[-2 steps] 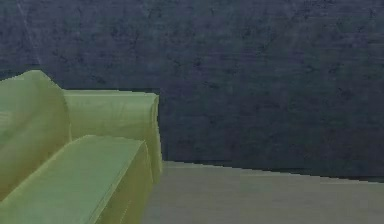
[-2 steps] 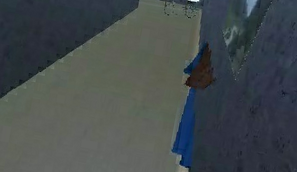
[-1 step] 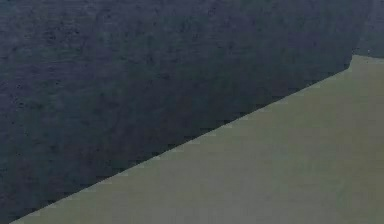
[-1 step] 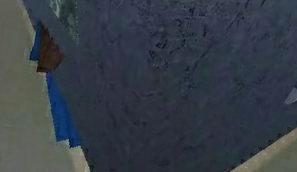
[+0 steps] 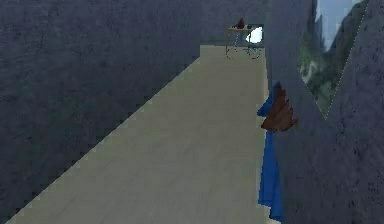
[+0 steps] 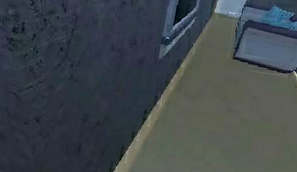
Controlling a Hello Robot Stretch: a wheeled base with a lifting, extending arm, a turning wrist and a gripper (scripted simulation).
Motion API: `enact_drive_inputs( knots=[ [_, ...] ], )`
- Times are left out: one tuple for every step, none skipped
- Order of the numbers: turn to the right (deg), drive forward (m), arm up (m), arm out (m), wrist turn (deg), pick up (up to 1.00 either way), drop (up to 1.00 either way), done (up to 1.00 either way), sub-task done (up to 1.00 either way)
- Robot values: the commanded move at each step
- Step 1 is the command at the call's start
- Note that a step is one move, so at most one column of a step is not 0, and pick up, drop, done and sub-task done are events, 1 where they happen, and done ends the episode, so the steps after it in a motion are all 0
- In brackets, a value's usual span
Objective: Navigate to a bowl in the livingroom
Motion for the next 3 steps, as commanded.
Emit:
enact_drive_inputs(
  knots=[
    [0.0, 1.00, 0.00, 0.00, 0.0, 0.00, 0.00, 0.00, 0.00],
    [18.0, 0.00, 0.00, 0.00, 0.0, 0.00, 0.00, 0.00, 0.00],
    [0.0, 0.05, 0.00, 0.00, 0.0, 0.00, 0.00, 0.00, 0.00]
  ],
)
